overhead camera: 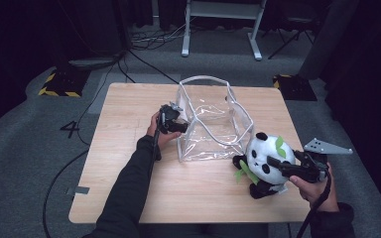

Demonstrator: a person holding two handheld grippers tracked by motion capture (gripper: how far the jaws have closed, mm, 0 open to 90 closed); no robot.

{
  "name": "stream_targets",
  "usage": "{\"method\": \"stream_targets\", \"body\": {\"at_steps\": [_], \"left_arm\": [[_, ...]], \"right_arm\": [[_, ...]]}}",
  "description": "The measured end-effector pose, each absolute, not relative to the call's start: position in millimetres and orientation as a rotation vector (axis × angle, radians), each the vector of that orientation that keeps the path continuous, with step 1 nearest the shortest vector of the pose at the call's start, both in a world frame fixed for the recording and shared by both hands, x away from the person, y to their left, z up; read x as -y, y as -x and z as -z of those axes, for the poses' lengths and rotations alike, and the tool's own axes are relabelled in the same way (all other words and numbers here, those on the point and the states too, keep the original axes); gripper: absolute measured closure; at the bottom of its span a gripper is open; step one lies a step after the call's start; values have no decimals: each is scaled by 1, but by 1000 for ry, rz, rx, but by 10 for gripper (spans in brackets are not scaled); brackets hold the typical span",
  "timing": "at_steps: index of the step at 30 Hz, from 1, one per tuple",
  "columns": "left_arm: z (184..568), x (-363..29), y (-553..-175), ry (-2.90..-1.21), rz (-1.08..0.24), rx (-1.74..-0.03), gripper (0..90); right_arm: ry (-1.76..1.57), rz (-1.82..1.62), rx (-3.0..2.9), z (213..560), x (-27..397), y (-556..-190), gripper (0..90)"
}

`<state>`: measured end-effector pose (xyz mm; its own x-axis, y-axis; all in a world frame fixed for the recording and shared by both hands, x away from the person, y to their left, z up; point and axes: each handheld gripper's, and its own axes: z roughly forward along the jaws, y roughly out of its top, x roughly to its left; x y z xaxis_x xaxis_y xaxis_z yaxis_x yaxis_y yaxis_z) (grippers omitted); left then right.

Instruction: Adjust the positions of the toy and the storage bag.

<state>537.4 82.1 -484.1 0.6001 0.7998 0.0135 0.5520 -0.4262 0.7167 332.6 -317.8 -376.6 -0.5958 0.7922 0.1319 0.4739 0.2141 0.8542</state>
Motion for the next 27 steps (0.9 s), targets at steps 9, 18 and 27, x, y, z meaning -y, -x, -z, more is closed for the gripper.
{"method": "stream_targets", "body": {"at_steps": [9, 18, 27], "left_arm": [[469, -82, -512, -2149, -475, -1007, 240], [475, -105, -453, -2231, -479, -864, 184], [494, -135, -402, -2275, -408, -841, 163]], "right_arm": [[-1183, -1321, -2152, 377, 324, -332, 318], [-1170, -1329, -2158, 377, 324, -334, 305], [-1145, -1371, -2157, 381, 329, -339, 292]]}}
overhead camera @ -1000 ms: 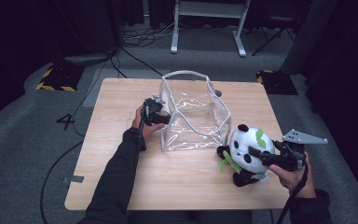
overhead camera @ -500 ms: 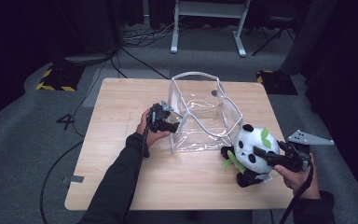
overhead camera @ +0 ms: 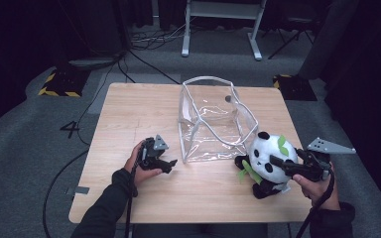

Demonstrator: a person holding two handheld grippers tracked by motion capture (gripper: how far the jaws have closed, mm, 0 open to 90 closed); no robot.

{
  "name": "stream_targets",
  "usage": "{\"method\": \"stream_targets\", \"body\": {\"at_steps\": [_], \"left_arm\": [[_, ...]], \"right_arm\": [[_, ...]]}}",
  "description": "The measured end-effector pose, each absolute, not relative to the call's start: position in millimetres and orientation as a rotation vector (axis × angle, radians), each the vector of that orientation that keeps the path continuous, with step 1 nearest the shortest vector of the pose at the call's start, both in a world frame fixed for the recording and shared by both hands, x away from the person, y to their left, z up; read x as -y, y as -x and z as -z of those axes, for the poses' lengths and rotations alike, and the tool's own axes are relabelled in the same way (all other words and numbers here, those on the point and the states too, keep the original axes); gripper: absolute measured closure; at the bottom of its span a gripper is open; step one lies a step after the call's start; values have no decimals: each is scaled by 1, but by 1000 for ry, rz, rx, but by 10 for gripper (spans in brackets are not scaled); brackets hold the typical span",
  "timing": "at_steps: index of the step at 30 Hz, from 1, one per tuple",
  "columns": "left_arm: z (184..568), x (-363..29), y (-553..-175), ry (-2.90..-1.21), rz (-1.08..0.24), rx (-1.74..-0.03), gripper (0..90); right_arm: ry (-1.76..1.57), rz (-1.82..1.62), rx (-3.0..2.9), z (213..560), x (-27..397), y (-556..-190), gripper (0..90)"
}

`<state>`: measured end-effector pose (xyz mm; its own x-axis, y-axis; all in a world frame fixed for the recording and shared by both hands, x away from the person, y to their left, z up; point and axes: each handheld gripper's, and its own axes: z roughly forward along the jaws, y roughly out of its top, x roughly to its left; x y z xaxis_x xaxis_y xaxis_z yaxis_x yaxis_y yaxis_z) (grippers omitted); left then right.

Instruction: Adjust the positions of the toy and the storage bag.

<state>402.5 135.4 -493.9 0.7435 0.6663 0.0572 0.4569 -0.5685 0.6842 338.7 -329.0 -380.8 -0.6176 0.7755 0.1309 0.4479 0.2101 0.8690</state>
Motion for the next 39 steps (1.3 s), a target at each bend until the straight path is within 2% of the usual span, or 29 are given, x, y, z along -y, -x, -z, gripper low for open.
{"method": "stream_targets", "body": {"at_steps": [5, 13, 16, 24, 39], "left_arm": [[504, -149, -376, -2294, -374, -856, 164], [512, -166, -351, -2290, -393, -902, 161], [517, -178, -347, -2230, -340, -923, 160], [518, -182, -341, -2207, -363, -970, 157], [518, -185, -342, -2220, -350, -937, 157]], "right_arm": [[-1138, -1362, -2162, 380, 327, -340, 296], [-1133, -1371, -2161, 381, 329, -339, 297], [-1126, -1369, -2167, 381, 329, -340, 297], [-1125, -1385, -2171, 381, 331, -343, 297], [-1101, -1374, -2182, 381, 330, -342, 309]]}}
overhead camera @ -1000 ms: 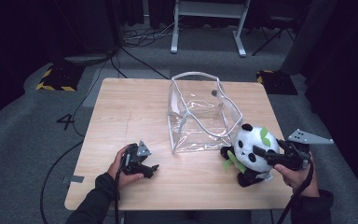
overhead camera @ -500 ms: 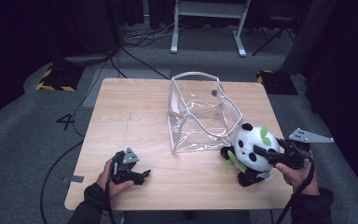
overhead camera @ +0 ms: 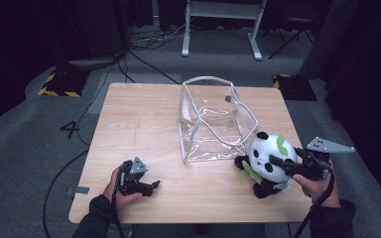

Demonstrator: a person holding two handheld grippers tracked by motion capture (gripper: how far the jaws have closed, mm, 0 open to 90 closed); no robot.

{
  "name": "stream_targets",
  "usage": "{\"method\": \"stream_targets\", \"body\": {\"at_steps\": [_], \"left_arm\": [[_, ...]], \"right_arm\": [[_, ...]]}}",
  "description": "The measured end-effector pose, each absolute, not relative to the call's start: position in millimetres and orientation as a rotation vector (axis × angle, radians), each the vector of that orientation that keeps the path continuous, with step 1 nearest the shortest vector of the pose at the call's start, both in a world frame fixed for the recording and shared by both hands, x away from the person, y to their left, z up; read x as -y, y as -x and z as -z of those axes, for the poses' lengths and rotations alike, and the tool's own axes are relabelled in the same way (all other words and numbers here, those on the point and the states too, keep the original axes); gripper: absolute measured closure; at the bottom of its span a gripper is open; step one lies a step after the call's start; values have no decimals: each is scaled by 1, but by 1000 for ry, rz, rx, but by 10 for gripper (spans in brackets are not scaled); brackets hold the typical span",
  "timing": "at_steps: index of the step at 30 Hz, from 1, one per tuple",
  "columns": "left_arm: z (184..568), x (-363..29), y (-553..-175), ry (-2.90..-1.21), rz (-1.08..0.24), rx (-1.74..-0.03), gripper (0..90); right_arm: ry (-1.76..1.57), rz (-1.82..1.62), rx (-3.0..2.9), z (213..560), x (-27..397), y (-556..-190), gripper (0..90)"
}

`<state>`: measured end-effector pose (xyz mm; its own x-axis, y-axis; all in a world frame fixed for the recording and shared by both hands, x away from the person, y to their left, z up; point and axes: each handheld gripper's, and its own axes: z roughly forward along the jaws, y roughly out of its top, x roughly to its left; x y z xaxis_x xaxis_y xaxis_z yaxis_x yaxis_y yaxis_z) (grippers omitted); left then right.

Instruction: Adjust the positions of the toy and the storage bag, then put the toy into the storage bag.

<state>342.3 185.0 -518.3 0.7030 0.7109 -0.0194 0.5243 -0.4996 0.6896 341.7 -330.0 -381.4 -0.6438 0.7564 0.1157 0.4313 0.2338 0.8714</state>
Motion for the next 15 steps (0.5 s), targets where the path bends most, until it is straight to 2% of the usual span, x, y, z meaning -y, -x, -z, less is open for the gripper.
{"method": "stream_targets", "body": {"at_steps": [15], "left_arm": [[518, -186, -346, -2228, -344, -920, 145]], "right_arm": [[-1087, -1411, -2167, 382, 333, -338, 358]]}}
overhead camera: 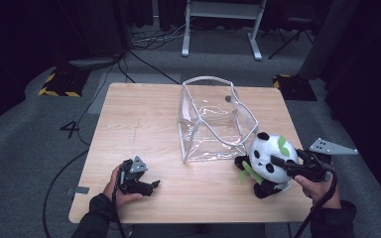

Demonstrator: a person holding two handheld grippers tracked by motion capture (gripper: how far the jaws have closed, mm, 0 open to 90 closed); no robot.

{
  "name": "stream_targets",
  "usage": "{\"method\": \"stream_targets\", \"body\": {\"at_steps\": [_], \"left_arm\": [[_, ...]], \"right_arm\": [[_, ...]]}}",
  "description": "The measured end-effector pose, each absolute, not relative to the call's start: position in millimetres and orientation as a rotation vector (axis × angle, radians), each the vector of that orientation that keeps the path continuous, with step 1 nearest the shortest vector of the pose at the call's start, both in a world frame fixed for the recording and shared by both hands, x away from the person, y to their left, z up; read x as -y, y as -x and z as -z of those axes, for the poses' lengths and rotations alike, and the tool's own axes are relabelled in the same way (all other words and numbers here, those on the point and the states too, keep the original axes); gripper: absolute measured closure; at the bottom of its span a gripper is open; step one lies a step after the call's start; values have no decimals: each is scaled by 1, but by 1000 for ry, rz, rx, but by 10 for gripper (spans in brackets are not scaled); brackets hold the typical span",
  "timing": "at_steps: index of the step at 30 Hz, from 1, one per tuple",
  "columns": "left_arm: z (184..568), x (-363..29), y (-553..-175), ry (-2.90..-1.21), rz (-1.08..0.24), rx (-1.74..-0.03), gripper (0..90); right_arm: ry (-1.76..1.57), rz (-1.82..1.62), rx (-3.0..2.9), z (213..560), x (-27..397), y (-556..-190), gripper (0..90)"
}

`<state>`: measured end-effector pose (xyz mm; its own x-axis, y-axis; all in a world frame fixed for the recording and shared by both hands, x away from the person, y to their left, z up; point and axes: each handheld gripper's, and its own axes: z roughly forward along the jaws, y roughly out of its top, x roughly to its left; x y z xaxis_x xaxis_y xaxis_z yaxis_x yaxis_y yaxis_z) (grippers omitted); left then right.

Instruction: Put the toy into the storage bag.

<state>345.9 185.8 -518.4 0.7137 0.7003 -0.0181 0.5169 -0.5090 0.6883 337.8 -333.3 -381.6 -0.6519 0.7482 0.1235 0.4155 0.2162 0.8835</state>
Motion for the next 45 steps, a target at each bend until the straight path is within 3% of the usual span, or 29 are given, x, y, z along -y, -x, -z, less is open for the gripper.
{"method": "stream_targets", "body": {"at_steps": [13, 45], "left_arm": [[518, -186, -346, -2228, -343, -919, 145], [518, -186, -347, -2225, -343, -922, 145]], "right_arm": [[-1039, -1428, -2123, 371, 334, -327, 378], [-983, -1409, -1941, 283, 353, -311, 379]]}}
